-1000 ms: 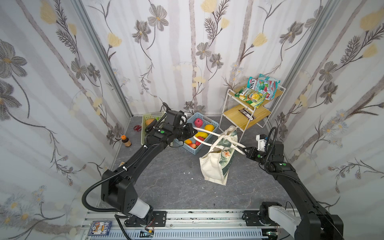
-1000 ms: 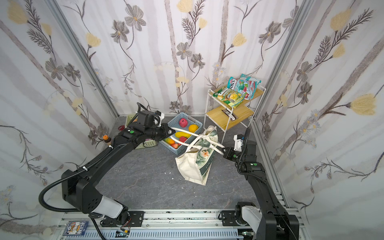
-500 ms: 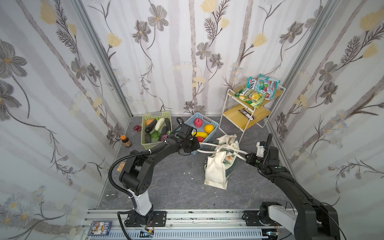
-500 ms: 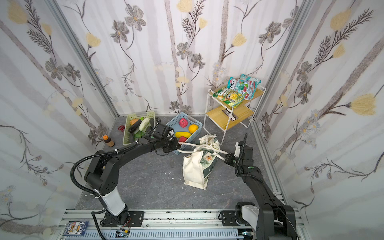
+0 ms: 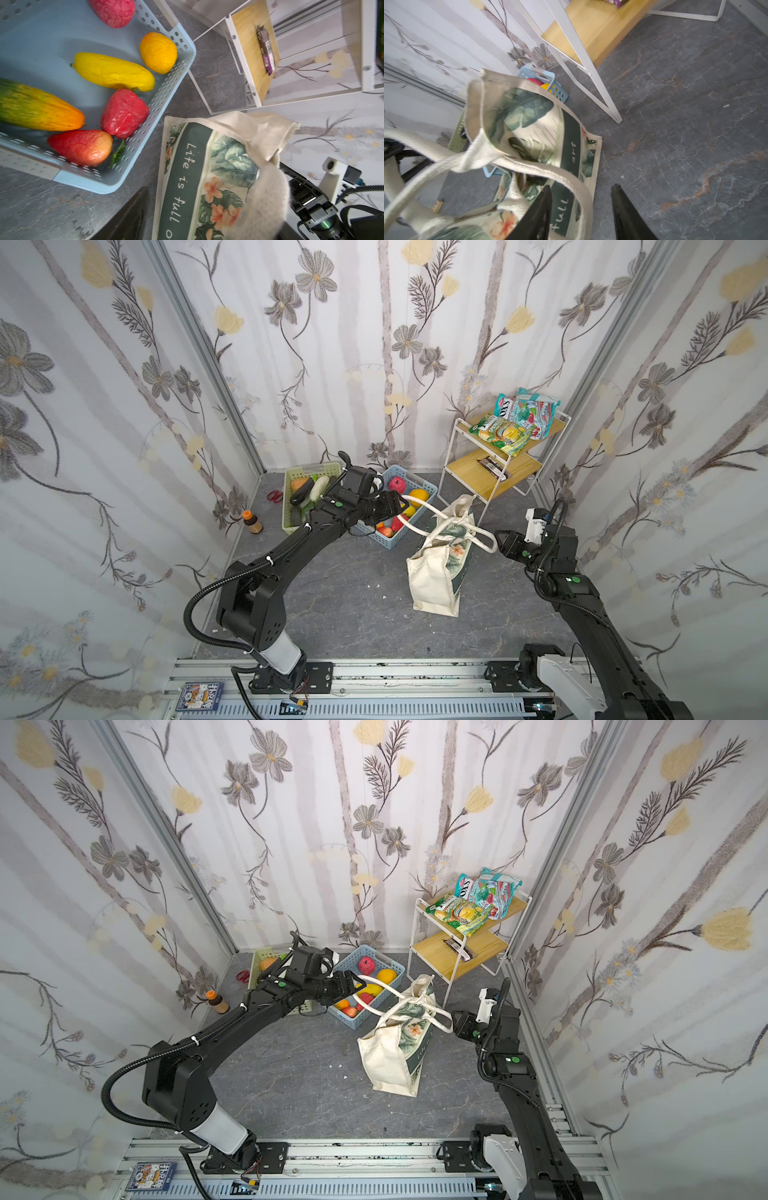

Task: Place the food into the grocery bag and tie it

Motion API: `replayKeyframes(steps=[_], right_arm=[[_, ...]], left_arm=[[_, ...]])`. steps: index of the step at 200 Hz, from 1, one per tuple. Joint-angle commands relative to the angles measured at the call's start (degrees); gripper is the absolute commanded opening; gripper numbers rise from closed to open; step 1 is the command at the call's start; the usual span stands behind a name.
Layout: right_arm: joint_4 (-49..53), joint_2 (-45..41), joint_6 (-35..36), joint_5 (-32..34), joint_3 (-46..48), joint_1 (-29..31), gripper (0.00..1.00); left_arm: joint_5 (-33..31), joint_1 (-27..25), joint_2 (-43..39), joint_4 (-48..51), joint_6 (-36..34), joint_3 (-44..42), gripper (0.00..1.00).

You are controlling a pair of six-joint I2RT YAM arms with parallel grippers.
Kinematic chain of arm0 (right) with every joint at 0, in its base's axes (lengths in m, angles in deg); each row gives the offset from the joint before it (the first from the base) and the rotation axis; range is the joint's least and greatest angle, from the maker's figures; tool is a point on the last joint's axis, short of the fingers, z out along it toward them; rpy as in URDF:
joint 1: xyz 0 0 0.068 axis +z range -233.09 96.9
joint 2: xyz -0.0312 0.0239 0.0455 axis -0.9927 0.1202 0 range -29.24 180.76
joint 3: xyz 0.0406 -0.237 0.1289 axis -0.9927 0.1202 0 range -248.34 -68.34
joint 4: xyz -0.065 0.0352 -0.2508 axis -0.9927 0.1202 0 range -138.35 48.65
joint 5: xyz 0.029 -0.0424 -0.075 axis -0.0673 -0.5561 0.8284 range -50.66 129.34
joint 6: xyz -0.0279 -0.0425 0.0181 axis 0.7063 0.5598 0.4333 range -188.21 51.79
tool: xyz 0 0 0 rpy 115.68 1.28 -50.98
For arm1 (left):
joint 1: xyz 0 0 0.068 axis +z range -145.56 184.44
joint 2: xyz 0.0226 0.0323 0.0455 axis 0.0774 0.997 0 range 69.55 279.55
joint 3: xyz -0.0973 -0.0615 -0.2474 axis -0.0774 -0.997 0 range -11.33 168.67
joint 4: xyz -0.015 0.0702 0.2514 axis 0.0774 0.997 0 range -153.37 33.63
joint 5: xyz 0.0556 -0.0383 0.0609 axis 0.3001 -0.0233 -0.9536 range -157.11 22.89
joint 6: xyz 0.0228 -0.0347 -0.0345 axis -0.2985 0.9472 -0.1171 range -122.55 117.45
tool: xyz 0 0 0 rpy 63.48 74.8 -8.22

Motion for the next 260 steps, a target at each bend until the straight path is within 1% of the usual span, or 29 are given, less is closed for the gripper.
replayKeyframes(steps=[1, 13, 28, 45, 65, 74, 82, 86, 89, 91, 101, 107, 122, 130, 146, 160, 169, 176, 187, 211, 220, 232, 243, 260], right_arm=[[-0.76, -1.71, -0.91, -1.85, -1.77, -0.08, 0.55], [-0.31, -2.49, -1.02, -1.89, -2.42, -0.03, 0.56], [1.01, -3.05, -0.99, -1.22, -3.43, -0.08, 0.60], [1.17, -3.80, -0.78, -0.56, -2.87, -0.08, 0.68], [1.26, -4.27, -0.10, 0.15, -1.73, -0.08, 0.73], [1.80, -4.31, 0.29, 1.12, -1.65, -0.05, 0.79], [2.47, -4.50, 0.57, 2.59, -1.56, -0.08, 0.87], [2.55, -4.70, 0.85, 3.61, -1.33, -0.08, 0.92], [2.64, -4.85, 0.93, 4.48, -1.19, -0.07, 0.98], [2.71, -5.00, 1.05, 5.19, -1.02, -0.08, 0.99], [2.37, -6.00, 1.70, 9.20, -0.16, -0.08, 1.00], [1.69, -6.82, 1.79, 12.24, 0.50, -0.08, 1.00], [-1.99, -9.17, 3.34, 16.65, 3.15, -0.08, 1.00], [-4.03, -10.43, 3.97, 18.28, 4.46, -0.08, 1.00], [-7.11, -12.33, 4.71, 21.37, 6.46, -0.05, 1.00], [-9.86, -13.51, 6.48, 22.44, 8.75, -0.08, 1.00], [-11.01, -13.73, 6.72, 24.30, 10.00, -0.03, 1.00], [-13.06, -13.96, 8.40, 24.47, 11.52, -0.08, 1.00], [-17.15, -14.52, 11.49, 25.79, 14.48, -0.07, 1.00], [-28.34, -14.98, 15.01, 33.25, 20.19, -0.03, 1.00], [-33.96, -14.05, 16.11, 35.44, 22.48, -0.04, 1.00], [-42.07, -11.29, 17.42, 35.99, 25.08, -0.08, 1.00], [-48.73, -7.75, 16.84, 35.45, 26.82, -0.04, 1.00], [-60.06, 0.06, 16.73, 34.61, 28.85, 0.41, 1.00]], left_arm=[[11.06, 1.34, -0.94, -7.01, 3.66, 0.36, 0.78], [15.17, 2.03, -1.44, -9.90, 4.58, 0.47, 0.80], [18.23, 3.46, -1.92, -9.55, 4.30, 1.72, 0.84], [18.67, 5.56, -3.15, -8.37, 3.68, 2.51, 0.87], [19.88, 7.69, -4.59, -9.21, 3.63, 3.25, 0.89], [20.27, 8.43, -5.23, -9.73, 3.36, 3.47, 0.89], [17.88, 9.32, -5.97, -7.70, 1.76, 3.72, 0.91], [15.68, 9.72, -6.37, -5.72, 0.19, 3.86, 0.91], [13.74, 10.03, -6.70, -3.37, -1.35, 3.98, 0.91], [12.06, 10.16, -6.97, -2.21, -2.47, 3.96, 0.91], [2.44, 10.83, -8.52, 2.91, -8.10, 3.32, 0.94], [-3.11, 10.99, -9.50, 5.28, -11.66, 2.70, 1.00], [-13.39, 11.33, -11.26, 8.43, -19.07, 0.66, 1.00], [-16.59, 11.98, -11.73, 9.20, -20.78, -0.37, 1.00], [-20.63, 14.50, -12.73, 10.14, -20.67, -2.24, 1.00], [-25.50, 16.61, -15.24, 8.34, -19.96, -5.90, 1.00], [-29.53, 17.53, -17.31, 6.26, -20.00, -8.87, 1.00], [-33.15, 17.72, -18.96, 3.74, -21.71, -11.94, 1.00], [-37.21, 18.01, -21.26, -1.93, -26.48, -17.79, 1.00], [-41.35, 19.24, -24.73, -16.17, -39.41, -31.13, 1.00], [-41.99, 19.79, -25.80, -18.75, -42.76, -34.22, 1.00], [-41.46, 21.86, -25.74, -18.96, -44.31, -36.44, 1.00], [-39.71, 24.68, -25.26, -22.87, -44.80, -40.24, 1.00], [-33.45, 29.17, -24.86, -31.10, -44.57, -46.79, 1.00]])
